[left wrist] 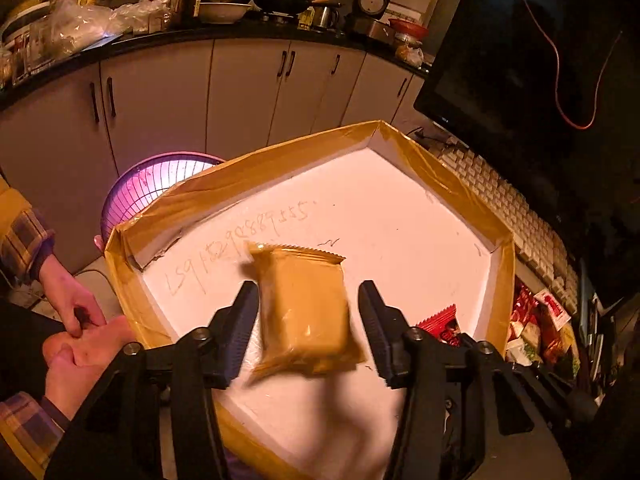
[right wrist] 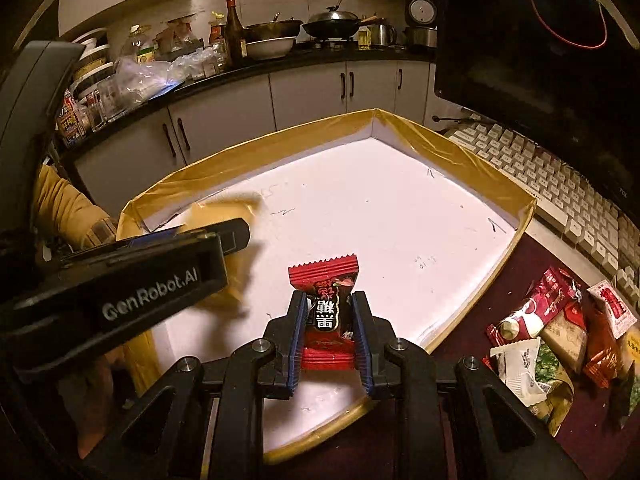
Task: Organize snacks
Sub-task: 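Carry both packets over the white tray and open both grippers to drop them, then move the right gripper to the green pea bag and close on it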
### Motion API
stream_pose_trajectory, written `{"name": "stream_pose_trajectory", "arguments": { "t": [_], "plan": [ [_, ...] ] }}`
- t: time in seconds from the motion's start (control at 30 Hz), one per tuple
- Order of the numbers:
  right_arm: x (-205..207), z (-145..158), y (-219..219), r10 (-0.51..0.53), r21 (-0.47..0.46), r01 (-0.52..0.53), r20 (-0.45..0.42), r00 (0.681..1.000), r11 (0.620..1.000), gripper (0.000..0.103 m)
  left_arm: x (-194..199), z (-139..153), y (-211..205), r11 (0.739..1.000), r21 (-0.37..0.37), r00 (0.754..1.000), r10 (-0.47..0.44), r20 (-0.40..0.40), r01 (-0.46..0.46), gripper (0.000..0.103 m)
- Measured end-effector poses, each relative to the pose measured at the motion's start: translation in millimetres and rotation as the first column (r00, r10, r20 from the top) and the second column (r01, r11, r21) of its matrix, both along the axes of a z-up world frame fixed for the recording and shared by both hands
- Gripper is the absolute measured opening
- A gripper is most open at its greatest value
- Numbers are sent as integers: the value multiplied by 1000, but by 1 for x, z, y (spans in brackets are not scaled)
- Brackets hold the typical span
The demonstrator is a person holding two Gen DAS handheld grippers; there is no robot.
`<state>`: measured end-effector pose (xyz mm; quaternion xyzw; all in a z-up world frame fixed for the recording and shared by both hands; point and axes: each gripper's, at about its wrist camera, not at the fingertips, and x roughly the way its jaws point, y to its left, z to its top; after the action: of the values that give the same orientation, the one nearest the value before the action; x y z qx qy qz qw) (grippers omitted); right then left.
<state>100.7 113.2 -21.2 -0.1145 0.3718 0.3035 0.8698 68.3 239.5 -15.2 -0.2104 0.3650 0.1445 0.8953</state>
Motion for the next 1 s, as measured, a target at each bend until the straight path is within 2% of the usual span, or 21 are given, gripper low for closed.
{"name": "stream_pose_trajectory", "arguments": {
  "t": [0.03,0.07,0.13,0.2,0.27,0.4,0.53,0.63,0.8,0.9,1.0],
  "plan": [
    [-1,1,-3,1,14,-1,2,1000,1000,29,-2,1,0,1000,-5,1000,4,11,-4,58],
    [-4,4,-7,-4,38,4,4,1000,999,44,-4,3,0,1000,-9,1000,10,26,-10,59],
    [-8,10,-16,-8,94,7,10,1000,996,57,-12,9,-2,1000,-9,996,29,79,-28,65],
    [-11,16,-29,-11,149,10,5,1000,989,57,-21,16,-5,999,4,990,44,132,-45,78],
    [-15,24,-46,-19,199,17,8,1000,980,61,-26,22,-8,998,15,985,56,162,-60,78],
    [-21,38,-85,-72,289,68,6,997,955,68,-32,32,-21,1000,6,978,2,208,-3,78],
    [-19,43,-132,-140,338,140,-26,990,931,71,-34,42,-50,992,49,966,-125,226,117,78],
    [-11,35,-164,-213,341,225,-73,974,913,71,-35,46,-73,974,59,948,-225,226,217,78],
    [-2,16,-207,-294,332,326,-144,945,885,71,-33,45,-113,924,35,903,-381,201,382,78],
    [-2,3,-229,-334,324,371,-166,928,870,71,-32,41,-129,900,35,883,-434,180,435,78],
    [-2,-5,-242,-364,315,398,-163,917,862,71,-33,38,-144,885,66,874,-465,142,460,78]
  ]
}}
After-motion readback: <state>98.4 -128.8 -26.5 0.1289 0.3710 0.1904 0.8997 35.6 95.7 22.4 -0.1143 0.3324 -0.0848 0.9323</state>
